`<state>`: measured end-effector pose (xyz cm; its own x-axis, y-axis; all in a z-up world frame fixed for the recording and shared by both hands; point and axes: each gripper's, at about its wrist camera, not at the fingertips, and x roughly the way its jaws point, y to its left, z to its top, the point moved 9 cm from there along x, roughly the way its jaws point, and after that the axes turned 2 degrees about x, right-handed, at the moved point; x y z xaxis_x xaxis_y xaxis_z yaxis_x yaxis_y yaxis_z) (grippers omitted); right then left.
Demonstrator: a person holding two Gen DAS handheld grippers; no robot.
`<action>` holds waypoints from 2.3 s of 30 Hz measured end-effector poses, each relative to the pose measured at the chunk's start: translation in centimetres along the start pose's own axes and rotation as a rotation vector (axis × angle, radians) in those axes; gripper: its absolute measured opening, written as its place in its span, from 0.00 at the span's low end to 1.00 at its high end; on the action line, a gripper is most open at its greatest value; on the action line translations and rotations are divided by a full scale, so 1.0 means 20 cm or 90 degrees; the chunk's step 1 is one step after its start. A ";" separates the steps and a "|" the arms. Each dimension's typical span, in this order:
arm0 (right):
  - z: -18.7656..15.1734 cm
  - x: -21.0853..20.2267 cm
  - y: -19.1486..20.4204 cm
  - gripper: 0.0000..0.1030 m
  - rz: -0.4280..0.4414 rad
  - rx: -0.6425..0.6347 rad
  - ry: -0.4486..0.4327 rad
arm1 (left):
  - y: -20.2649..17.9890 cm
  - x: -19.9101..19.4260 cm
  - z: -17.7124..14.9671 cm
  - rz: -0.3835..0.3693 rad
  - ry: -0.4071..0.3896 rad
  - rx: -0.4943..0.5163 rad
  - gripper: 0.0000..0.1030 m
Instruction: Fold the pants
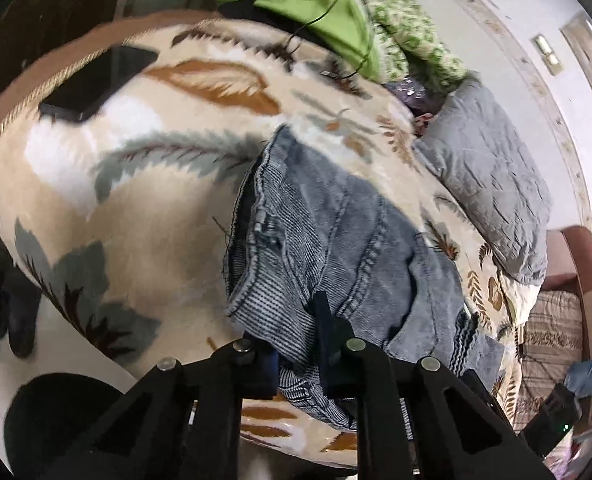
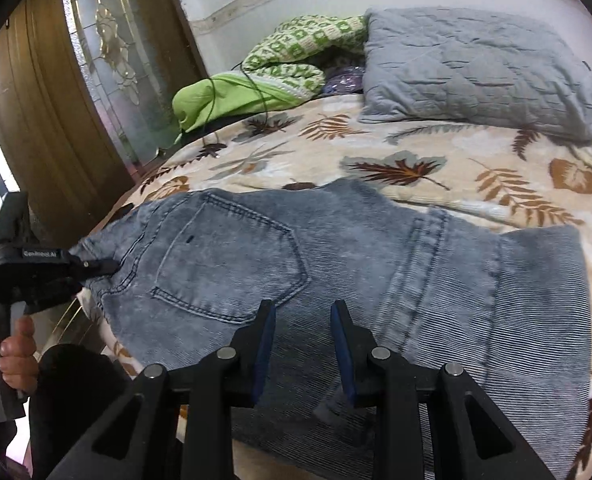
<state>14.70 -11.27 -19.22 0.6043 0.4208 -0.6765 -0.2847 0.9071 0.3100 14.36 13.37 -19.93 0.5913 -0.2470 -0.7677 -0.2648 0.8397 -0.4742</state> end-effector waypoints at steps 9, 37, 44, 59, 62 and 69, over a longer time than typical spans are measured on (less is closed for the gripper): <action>-0.10 0.21 0.10 0.31 0.017 -0.053 0.093 | -0.28 -0.18 0.02 0.021 -0.074 0.147 0.13; -0.04 -0.85 -1.44 0.30 -0.148 0.459 -0.181 | -1.67 0.21 -0.85 -0.141 0.122 0.565 0.11; 0.04 -0.67 -1.20 0.30 -0.103 0.367 -0.138 | -1.53 0.16 -0.47 -0.026 -0.013 0.548 0.29; 0.01 -0.25 -0.75 0.31 -0.105 0.146 0.005 | -1.14 0.41 -0.51 0.066 0.038 0.522 0.56; 0.07 -0.39 -0.74 0.31 -0.074 0.187 -0.046 | -1.13 0.37 -0.49 0.060 0.036 0.512 0.57; 0.52 -1.14 -0.44 0.50 0.139 0.299 -0.259 | -1.09 0.30 -0.43 0.074 0.010 0.510 0.57</action>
<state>11.13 -28.77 0.43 0.8291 0.4799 -0.2868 -0.1331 0.6677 0.7324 17.17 -10.56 -17.78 0.5813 -0.1382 -0.8019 0.3056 0.9504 0.0577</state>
